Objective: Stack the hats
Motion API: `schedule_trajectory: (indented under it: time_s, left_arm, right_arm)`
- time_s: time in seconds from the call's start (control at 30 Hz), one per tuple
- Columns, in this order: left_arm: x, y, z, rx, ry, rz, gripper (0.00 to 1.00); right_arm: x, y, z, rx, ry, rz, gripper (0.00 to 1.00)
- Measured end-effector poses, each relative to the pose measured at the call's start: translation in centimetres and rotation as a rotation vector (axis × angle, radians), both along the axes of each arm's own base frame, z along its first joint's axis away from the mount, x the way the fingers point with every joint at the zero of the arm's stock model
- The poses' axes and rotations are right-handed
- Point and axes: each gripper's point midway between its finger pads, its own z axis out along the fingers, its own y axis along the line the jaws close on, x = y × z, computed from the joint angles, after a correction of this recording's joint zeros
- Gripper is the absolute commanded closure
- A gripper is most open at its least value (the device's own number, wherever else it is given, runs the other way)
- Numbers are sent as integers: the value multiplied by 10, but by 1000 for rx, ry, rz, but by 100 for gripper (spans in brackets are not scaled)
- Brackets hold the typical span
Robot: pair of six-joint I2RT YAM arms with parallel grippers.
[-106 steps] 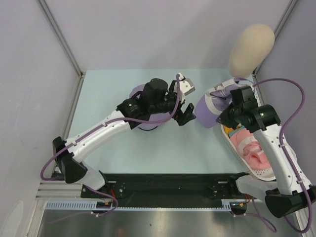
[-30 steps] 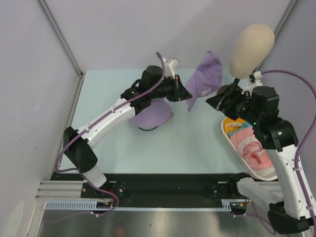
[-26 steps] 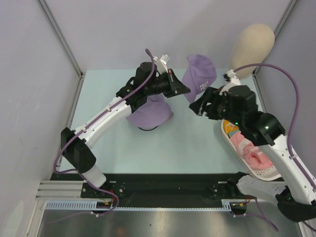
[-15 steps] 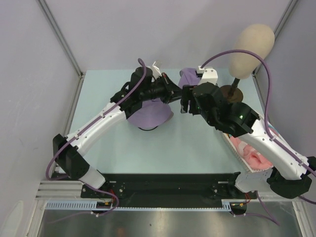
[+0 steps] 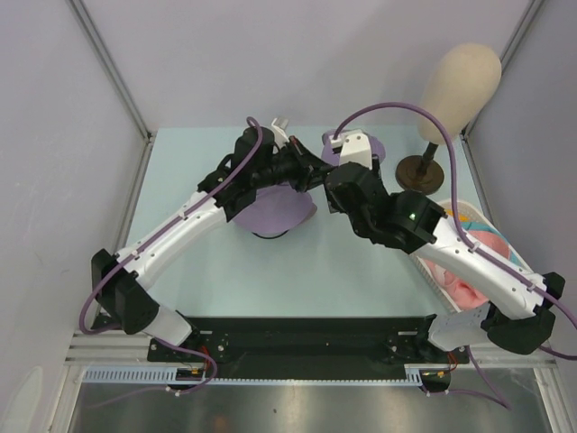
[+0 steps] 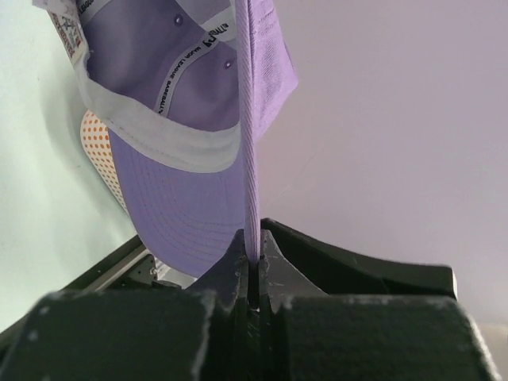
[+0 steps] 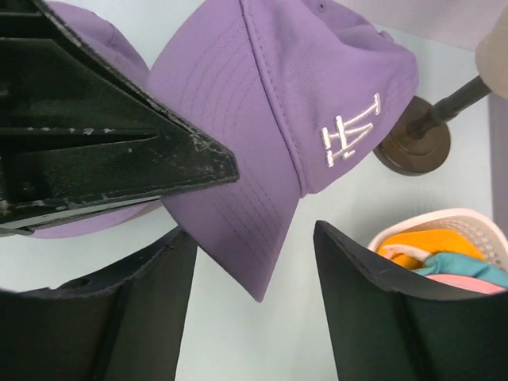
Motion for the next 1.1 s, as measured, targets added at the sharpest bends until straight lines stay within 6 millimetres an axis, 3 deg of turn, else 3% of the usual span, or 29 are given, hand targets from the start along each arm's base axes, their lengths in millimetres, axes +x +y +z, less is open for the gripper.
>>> schedule_trajectory:
  time_s: [0.27,0.37,0.4,0.47,0.53,0.6,0.67,0.7,0.8,0.97,1.1]
  left_arm:
    - [-5,5,8,-47,43,24,100]
    - [-6,6,16,-73,43,27,100]
    - [-7,6,17,-76,43,28,100]
    - [-7,7,18,-77,44,30,100]
    - [-5,7,18,-86,46,39,100]
    - [-5,8,18,-98,51,48,98]
    - [-5,8,18,-105,51,54,70]
    - [-5,8,18,-106,50,53,48]
    - [-5,9,18,-99,25,45,19]
    - [3,25,27,-78,-55,68,4]
    - [7,53,41,-22,-164,117,0]
  right_arm:
    - [8,4,-14,-113,-45,-21,44]
    - [10,0,-21,-151,-54,-39,55]
    - [10,-2,-23,-163,-54,-43,66]
    - [11,-5,-27,-187,-54,-55,76]
    - [10,-8,-28,-205,-55,-59,96]
    - [8,-9,-28,-226,-57,-61,100]
    - [8,-11,-28,-241,-56,-62,100]
    - [7,-13,-28,-248,-57,-65,100]
    - [8,-18,-25,-247,-55,-80,100]
    - [24,-39,8,-205,-91,-149,100]
    - [43,-67,53,-171,-178,-233,100]
